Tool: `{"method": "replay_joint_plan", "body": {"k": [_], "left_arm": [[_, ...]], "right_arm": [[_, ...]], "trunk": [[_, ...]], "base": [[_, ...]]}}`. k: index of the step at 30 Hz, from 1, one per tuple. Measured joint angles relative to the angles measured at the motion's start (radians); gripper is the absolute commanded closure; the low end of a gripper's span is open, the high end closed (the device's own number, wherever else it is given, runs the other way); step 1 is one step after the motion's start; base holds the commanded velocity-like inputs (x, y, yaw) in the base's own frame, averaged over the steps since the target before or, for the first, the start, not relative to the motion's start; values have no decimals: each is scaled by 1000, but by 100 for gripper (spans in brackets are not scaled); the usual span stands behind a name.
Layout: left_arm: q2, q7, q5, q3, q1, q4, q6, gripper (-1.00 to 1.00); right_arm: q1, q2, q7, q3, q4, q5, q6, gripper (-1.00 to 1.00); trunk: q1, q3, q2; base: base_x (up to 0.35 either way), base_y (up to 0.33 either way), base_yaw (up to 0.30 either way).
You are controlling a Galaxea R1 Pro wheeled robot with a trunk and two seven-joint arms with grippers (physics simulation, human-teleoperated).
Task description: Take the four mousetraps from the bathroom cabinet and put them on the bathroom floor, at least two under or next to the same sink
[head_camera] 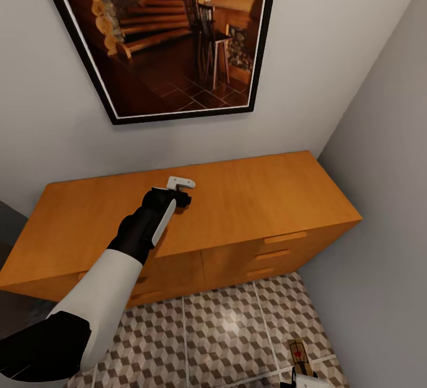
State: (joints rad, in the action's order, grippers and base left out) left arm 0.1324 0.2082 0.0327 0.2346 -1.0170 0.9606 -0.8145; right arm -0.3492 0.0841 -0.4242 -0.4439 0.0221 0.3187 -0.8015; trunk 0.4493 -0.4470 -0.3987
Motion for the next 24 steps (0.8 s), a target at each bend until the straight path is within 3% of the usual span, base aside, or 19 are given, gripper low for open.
{"method": "replay_joint_plan", "body": {"k": [24], "left_arm": [[0, 0, 8, 0, 0, -16, 43, -100]], "right_arm": [[0, 0, 0, 0, 0, 0, 0, 100]], "trunk": [[0, 0, 0]], "base": [[0, 0, 0]]}}
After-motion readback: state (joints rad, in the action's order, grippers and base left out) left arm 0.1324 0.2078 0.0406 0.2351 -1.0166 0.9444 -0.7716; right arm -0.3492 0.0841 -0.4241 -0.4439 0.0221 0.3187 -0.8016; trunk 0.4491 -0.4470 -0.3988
